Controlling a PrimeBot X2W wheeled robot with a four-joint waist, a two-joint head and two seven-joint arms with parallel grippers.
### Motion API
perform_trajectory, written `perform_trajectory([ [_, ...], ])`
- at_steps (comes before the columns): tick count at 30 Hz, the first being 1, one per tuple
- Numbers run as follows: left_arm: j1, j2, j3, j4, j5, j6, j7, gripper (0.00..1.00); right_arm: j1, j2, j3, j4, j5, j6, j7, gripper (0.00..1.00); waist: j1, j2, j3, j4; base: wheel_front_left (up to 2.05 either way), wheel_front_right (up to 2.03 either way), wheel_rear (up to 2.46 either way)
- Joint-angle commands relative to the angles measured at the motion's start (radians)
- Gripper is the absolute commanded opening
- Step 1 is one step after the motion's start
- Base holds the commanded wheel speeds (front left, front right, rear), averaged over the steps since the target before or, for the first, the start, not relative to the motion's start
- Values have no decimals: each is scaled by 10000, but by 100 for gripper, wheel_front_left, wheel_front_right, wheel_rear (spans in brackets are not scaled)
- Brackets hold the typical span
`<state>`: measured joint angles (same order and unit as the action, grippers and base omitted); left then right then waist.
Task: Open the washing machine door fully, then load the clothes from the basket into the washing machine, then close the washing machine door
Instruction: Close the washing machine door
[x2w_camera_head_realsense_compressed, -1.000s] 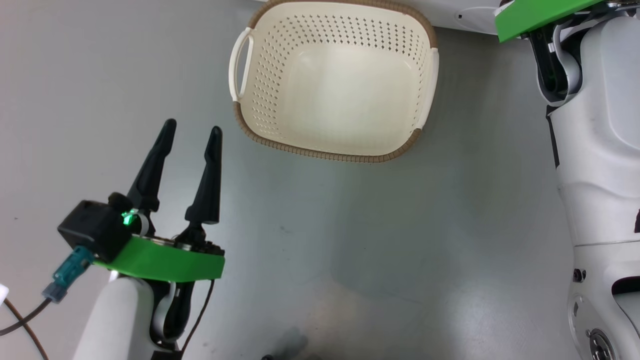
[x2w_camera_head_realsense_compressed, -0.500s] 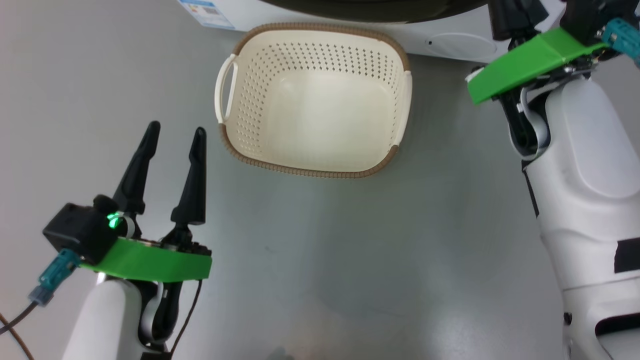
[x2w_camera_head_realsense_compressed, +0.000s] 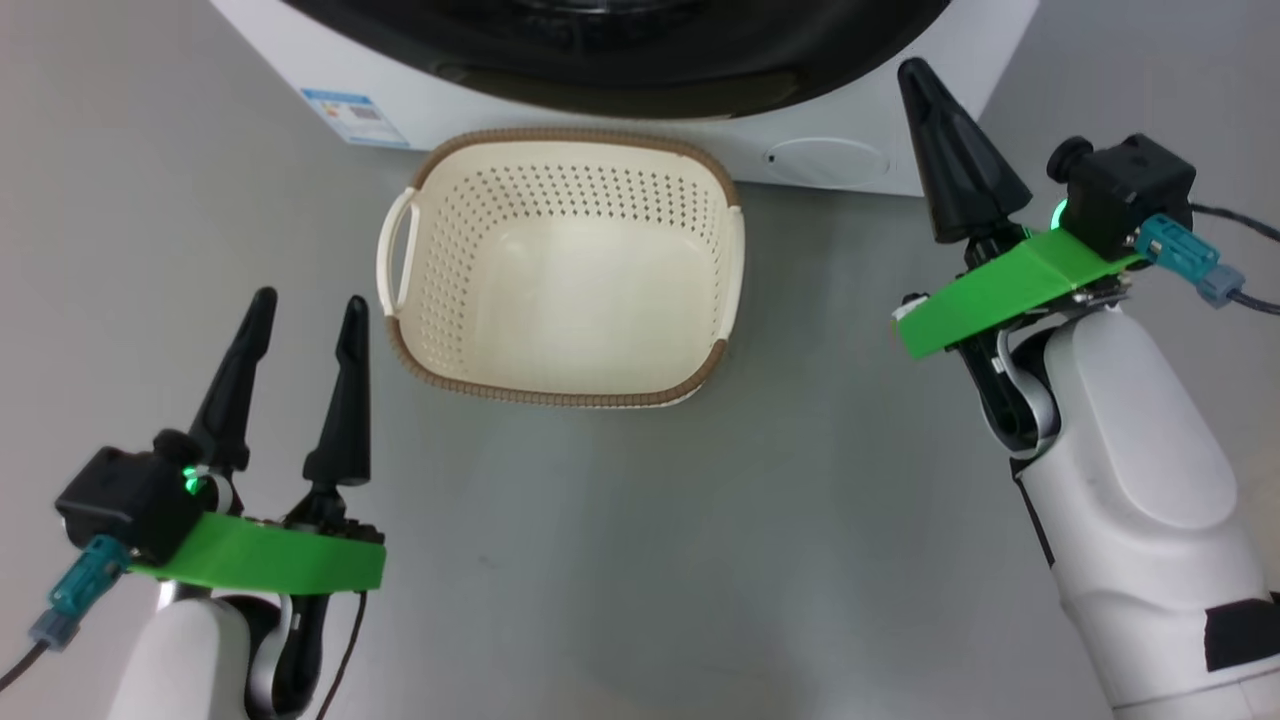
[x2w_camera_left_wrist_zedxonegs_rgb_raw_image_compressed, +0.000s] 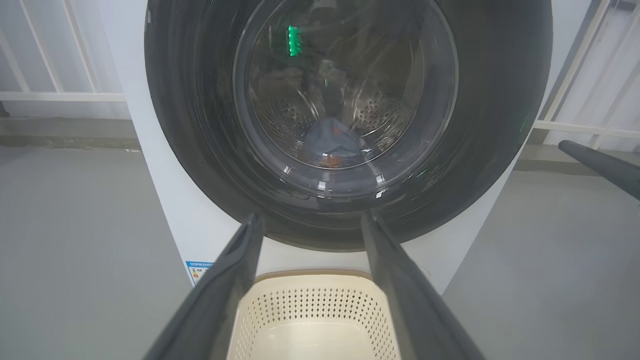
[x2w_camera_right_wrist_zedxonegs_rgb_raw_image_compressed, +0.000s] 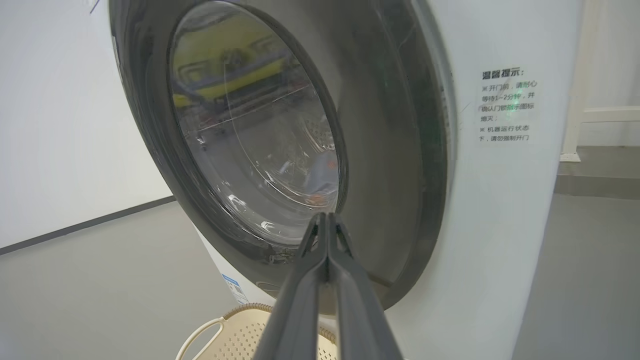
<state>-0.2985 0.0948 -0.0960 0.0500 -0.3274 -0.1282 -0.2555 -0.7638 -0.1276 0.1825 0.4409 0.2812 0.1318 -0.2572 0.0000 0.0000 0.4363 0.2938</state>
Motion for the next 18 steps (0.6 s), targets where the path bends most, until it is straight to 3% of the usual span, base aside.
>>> perform_trajectory([
  [1, 134, 347, 408, -241, 101, -25, -63, 100, 219, 219, 210, -314, 103, -11, -45, 0, 0, 0, -312, -294, 0, 0, 0],
  [13, 772, 427, 721, -204, 335, -25, -63, 100, 2044, 166, 312, -1062, 415, -11, -45, 1, 0, 0, -1378, -1116, 0, 0, 0],
  [14, 831, 422, 760, -212, 350, -25, -63, 100, 2215, 169, 303, -1120, 427, -11, -45, 17, 0, 0, -1462, -1183, 0, 0, 0],
  [15, 892, 423, 798, -219, 371, -25, -63, 100, 2382, 170, 286, -1187, 424, -11, -45, 24, 0, 0, -1544, -1254, 0, 0, 0],
  [17, 1044, 426, 884, -220, 425, -25, -63, 100, 2712, 193, 205, -1362, 406, -11, -45, 47, 0, 0, -1711, -1404, 0, 0, 0],
  [18, 1201, 435, 974, -216, 478, -25, -63, 100, 3038, 227, 123, -1559, 379, -11, -45, 92, 0, 0, -1866, -1550, 0, 0, 0],
])
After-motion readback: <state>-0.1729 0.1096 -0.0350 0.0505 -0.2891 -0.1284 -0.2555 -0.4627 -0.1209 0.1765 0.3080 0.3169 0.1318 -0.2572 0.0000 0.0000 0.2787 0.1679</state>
